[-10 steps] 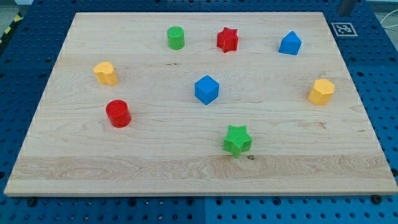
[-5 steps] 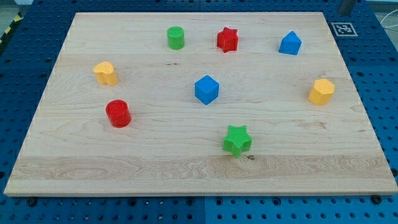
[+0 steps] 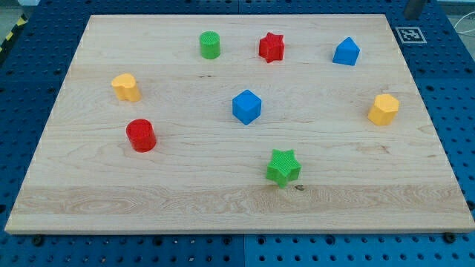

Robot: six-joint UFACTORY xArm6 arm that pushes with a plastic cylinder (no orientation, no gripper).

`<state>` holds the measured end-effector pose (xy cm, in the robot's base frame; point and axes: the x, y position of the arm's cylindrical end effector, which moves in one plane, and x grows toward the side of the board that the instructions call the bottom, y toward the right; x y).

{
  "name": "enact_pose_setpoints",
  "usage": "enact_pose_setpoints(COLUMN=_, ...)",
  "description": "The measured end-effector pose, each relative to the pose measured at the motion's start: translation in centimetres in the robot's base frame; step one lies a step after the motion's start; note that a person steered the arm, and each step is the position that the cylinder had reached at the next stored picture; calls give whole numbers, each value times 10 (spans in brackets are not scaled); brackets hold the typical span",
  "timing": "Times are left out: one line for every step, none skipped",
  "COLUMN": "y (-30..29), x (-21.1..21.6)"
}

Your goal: Move your arm closer to the blue triangle

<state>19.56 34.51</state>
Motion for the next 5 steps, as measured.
enact_pose_setpoints(y=-15, x=14)
enact_pose_setpoints(y=-98, x=71)
enact_pose_setpoints(y=-100, x=72)
enact_pose_setpoints(y=-100, x=68)
enact_pose_setpoints(y=-116, x=50)
